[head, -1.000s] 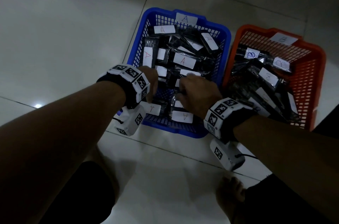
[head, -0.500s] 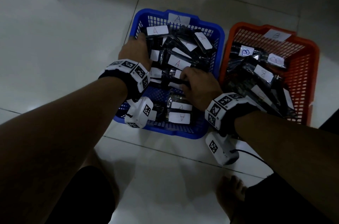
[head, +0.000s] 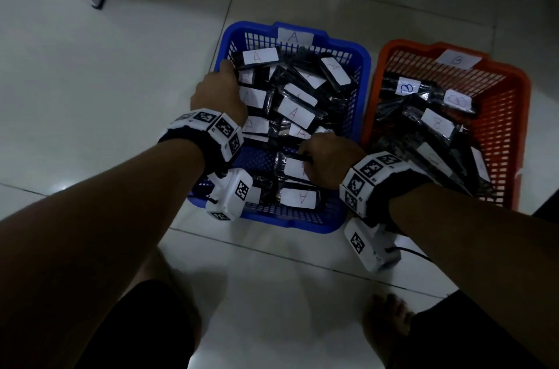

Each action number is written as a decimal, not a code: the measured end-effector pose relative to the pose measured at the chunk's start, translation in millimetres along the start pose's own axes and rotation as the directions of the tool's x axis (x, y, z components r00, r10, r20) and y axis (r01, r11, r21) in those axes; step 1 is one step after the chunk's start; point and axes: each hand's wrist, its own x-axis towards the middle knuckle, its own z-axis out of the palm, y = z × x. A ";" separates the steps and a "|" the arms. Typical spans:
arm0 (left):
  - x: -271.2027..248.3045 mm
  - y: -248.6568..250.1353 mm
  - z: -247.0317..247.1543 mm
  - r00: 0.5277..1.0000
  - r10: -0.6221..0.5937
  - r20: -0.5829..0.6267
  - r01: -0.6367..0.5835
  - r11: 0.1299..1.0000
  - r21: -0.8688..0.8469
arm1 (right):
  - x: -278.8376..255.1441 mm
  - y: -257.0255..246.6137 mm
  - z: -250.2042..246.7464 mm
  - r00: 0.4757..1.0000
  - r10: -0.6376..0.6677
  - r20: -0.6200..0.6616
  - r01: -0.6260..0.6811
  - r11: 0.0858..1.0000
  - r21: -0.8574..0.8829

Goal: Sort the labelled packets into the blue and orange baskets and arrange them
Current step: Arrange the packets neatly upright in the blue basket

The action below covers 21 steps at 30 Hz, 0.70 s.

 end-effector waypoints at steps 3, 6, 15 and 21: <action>-4.1 -10.5 -4.9 0.996 0.027 -0.088 -0.038 0.991 -0.129 | -0.5 -0.7 -1.8 1.000 0.005 0.009 -0.005 1.000 0.019; -7.1 -20.5 -14.3 0.998 0.057 -0.024 -0.061 0.947 -0.316 | 1.1 -2.2 -5.0 1.000 0.019 -0.004 -0.019 0.997 0.070; -12.1 -24.9 -16.2 0.999 0.016 0.032 0.006 0.809 -0.588 | 8.6 -8.4 -9.7 0.933 0.064 -0.354 -0.022 0.992 0.122; -27.3 -25.1 -9.1 0.853 0.463 0.240 -0.360 0.856 -0.372 | 16.3 -6.0 -6.4 0.896 0.116 -0.428 -0.075 0.991 0.113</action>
